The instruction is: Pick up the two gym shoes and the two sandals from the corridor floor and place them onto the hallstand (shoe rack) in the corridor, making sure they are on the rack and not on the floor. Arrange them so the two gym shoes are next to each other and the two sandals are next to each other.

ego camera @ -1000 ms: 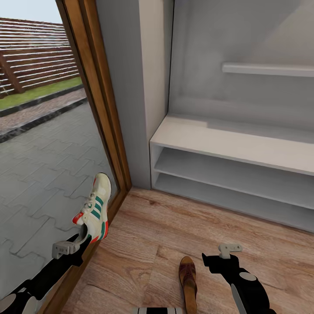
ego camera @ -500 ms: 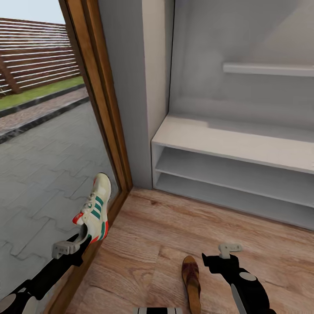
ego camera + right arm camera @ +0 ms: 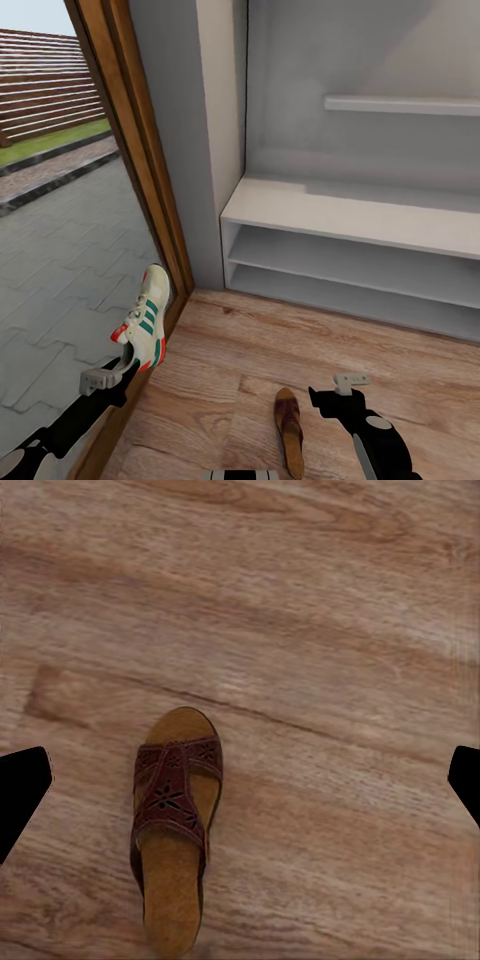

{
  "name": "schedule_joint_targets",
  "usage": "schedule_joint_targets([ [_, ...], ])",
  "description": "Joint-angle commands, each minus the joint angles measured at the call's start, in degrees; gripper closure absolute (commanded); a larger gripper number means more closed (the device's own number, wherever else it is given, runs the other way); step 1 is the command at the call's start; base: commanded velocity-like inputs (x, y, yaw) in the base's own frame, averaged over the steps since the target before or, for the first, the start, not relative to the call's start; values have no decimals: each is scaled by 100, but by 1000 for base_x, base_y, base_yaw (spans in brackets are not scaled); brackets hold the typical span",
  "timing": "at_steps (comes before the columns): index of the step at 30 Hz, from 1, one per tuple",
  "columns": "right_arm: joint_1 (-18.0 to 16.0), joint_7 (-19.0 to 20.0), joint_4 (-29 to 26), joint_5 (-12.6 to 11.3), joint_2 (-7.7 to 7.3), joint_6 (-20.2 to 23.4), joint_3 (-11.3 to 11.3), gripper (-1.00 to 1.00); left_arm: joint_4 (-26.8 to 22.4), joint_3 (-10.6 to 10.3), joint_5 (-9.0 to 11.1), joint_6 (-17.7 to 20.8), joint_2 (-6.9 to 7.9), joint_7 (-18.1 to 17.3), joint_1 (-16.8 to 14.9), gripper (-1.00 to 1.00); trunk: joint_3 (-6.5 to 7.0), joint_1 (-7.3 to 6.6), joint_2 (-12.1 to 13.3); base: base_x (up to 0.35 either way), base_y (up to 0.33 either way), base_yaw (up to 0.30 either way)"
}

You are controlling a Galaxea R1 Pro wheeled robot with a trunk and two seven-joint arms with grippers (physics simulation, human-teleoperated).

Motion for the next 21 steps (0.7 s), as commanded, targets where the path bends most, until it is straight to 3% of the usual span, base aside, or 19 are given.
schedule_joint_targets([
  [1,-2,-3,-7,9,0,31,3,-100,-2,5,59,58,0,-36,-3,100,-4,-1,-2,0,150,-6],
  [7,-2,-3,-8,9,0,31,3,-100,-4,5,59,58,0,-38,-3,100,-4,-1,-2,0,141,-2],
  [21,-2,-4,-10,9,0,31,3,-100,-5,7,59,58,0,-29,-3,100,-4,-1,-2,-73,9,0],
])
